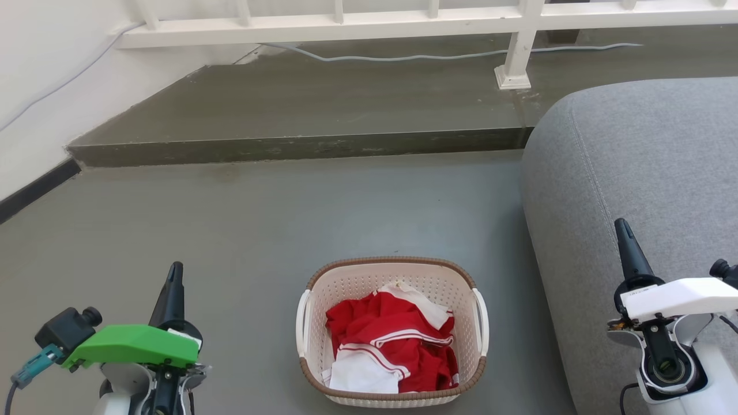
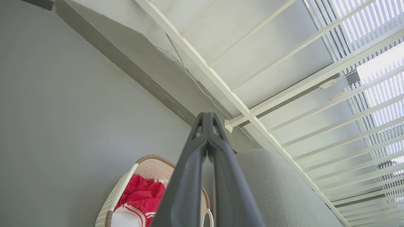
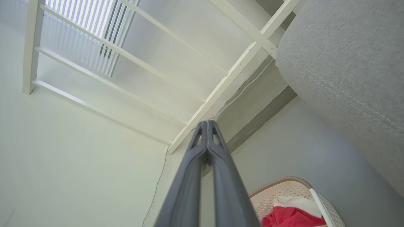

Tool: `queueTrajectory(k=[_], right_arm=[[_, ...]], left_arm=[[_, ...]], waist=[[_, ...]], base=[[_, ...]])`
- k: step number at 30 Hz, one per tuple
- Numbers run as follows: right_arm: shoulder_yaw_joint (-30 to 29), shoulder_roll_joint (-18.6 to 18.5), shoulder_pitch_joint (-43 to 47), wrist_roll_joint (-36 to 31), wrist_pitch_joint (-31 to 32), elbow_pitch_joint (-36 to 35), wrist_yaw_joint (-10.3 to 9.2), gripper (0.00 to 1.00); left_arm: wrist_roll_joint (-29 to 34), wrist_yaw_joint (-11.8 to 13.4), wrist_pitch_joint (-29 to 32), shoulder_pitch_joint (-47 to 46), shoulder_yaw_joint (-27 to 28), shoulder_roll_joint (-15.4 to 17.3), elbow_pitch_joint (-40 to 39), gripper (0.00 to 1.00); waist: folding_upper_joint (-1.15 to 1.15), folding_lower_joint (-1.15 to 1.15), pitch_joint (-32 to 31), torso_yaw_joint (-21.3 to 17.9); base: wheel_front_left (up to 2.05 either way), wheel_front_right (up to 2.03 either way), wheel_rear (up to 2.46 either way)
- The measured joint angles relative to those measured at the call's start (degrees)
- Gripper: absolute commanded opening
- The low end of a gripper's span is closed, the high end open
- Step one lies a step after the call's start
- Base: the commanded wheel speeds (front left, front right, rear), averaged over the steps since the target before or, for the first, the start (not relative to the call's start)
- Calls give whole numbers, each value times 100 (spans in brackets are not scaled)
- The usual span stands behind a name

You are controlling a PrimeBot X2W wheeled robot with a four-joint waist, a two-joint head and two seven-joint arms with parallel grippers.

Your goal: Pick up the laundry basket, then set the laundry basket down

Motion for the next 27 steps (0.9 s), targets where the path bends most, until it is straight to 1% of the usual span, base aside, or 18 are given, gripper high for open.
queueTrajectory(k=[8, 9, 15, 27], right_arm=[[-144, 75, -1, 525, 176, 44, 7, 0], [-182, 90, -1, 675, 215, 48, 8, 0], [-290, 152, -2, 1076, 333, 80, 49, 0], [-512, 240, -4, 1863, 560, 134, 56, 0]], left_arm=[[-561, -7, 151, 0, 113, 1, 34, 0], [-704, -7, 203, 0, 153, 1, 40, 0], [-1146, -57, 328, 1, 233, 1, 54, 0], [-1986, -110, 553, 1, 417, 2, 102, 0]], waist=[[0, 0, -33, 28], [0, 0, -42, 35], [0, 0, -67, 56], [0, 0, -117, 99]], base=[[0, 0, 0], [0, 0, 0], [0, 0, 0], [0, 0, 0]])
